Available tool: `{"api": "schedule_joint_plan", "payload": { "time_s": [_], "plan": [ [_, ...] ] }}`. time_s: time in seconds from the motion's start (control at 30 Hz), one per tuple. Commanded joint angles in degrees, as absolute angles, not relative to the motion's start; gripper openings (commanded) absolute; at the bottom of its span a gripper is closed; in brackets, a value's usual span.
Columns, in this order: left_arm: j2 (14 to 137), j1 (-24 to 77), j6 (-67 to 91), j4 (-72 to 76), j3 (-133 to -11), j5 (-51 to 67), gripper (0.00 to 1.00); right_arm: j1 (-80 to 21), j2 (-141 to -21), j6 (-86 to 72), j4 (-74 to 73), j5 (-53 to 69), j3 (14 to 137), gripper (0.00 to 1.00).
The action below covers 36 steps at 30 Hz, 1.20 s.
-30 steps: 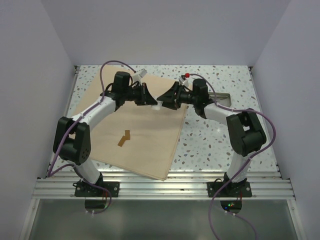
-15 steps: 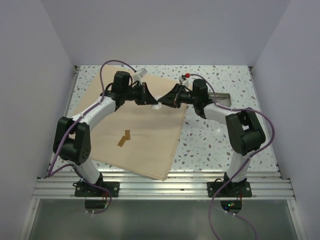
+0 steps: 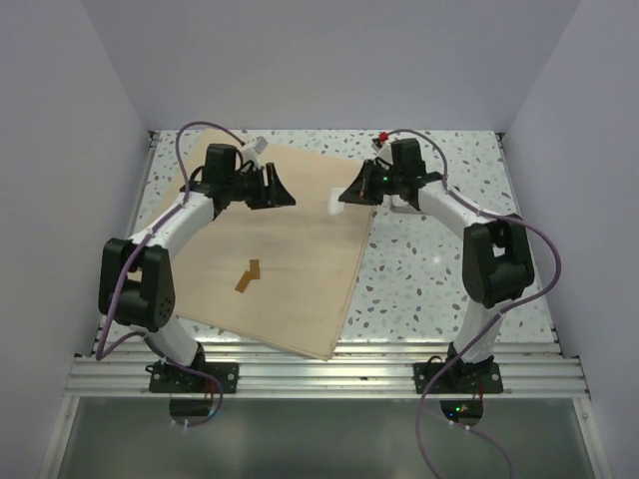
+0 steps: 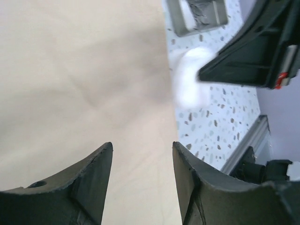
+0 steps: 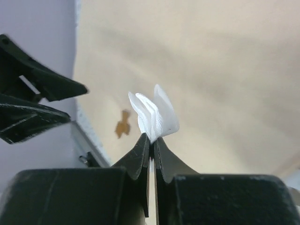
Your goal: Prepare the surgical pack
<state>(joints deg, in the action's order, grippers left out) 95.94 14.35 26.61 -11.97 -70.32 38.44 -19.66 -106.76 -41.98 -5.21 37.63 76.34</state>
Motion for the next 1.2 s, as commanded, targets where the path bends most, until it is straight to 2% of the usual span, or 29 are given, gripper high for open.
{"api": "schedule_joint_plan", "payload": {
  "time_s": [0.0, 0.1, 0.3, 0.43, 0.8, 1.17],
  "plan": [
    [91.5, 10.9, 20.5, -18.7, -68.9, 31.6, 0.58, -12.7, -104.3, -23.9, -24.0, 28.7, 80.4, 0.0],
    [90.3, 10.6, 16.0, -26.6, -68.5, 25.9, 0.56, -5.8, -103.3, -20.1, -30.0, 24.3, 81.3, 0.0],
    [84.7, 10.6, 15.5, -23.0, -60.9, 24.5, 0.56, -0.1, -104.3, -13.0, -35.9, 15.7, 85.4, 0.0],
    [85.9, 10.6, 14.7, -23.7, -61.1, 26.2, 0.54, 3.7, -107.0, -15.0, -32.8, 19.1, 85.9, 0.0],
    [86.0, 10.5, 14.3, -23.6, -60.6, 26.6, 0.54, 6.1, -112.4, -25.3, -18.5, 26.5, 83.3, 0.0],
    [89.1, 10.0, 14.7, -23.7, -62.5, 27.6, 0.54, 8.4, -118.9, -25.3, -20.4, 27.4, 88.5, 0.0]
  ]
}}
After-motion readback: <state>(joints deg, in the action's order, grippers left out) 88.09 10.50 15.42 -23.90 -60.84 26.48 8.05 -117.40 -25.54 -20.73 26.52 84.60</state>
